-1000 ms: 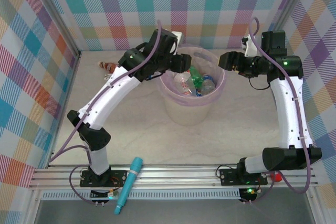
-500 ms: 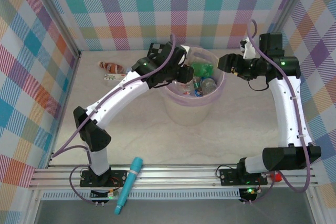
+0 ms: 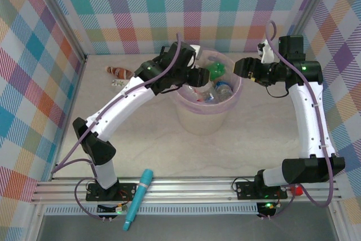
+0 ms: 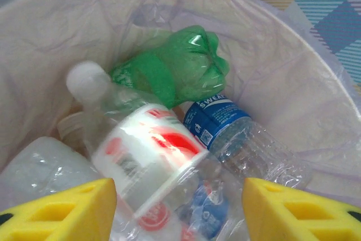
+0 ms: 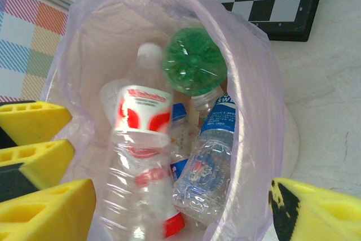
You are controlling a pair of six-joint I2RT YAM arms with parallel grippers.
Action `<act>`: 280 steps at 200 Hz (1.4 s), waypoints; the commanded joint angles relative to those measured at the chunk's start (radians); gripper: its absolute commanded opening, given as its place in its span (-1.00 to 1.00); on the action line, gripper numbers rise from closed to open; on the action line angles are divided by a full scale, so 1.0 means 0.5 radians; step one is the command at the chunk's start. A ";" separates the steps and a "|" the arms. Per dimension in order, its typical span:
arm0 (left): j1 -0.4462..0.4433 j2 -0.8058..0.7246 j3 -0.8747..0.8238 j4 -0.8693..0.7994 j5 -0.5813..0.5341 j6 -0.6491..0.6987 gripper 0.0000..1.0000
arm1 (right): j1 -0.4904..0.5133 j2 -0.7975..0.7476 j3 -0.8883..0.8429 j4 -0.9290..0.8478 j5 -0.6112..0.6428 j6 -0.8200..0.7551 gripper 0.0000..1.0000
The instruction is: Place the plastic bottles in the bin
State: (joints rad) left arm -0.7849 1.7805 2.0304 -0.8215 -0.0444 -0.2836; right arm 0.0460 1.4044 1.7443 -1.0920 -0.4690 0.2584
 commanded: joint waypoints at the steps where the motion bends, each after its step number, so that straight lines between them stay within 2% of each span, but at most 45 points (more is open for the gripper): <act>1: 0.084 -0.155 0.088 -0.100 -0.032 0.014 0.26 | -0.004 -0.030 -0.003 0.037 -0.055 0.022 0.61; 39: 0.341 -0.334 -0.049 -0.114 -0.046 -0.050 0.31 | -0.004 -0.029 -0.006 0.030 -0.048 0.013 0.61; 96: 0.979 -0.560 -0.655 0.160 0.184 -0.337 0.48 | -0.004 -0.043 -0.023 0.018 -0.049 0.011 0.61; 126: 1.240 -0.596 -1.090 0.612 0.328 -0.767 0.63 | -0.003 -0.080 -0.063 0.015 -0.030 0.000 0.61; 147: 1.386 -0.565 -1.407 1.010 0.502 -1.122 0.83 | -0.002 -0.099 -0.077 0.003 -0.018 -0.008 0.61; 160: 1.428 -0.508 -1.522 1.213 0.515 -1.285 0.89 | -0.003 -0.113 -0.075 -0.004 0.005 -0.014 0.61; 186: 1.456 -0.381 -1.587 1.275 0.341 -1.452 1.00 | -0.004 -0.148 -0.080 -0.033 0.031 -0.038 0.62; 207: 1.467 -0.263 -1.570 1.289 0.221 -1.576 1.00 | -0.005 -0.170 -0.092 -0.062 0.079 -0.065 0.62; 240: 1.477 -0.035 -1.447 1.242 0.237 -1.713 1.00 | -0.005 -0.192 -0.105 -0.092 0.139 -0.090 0.62; 280: 1.482 0.099 -1.565 1.375 0.160 -1.999 0.97 | -0.003 -0.207 -0.114 -0.104 0.171 -0.112 0.62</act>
State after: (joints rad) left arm -0.0555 1.8038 1.2720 -0.1864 0.0792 -1.1671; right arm 0.0460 1.3231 1.6947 -1.1255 -0.3977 0.2306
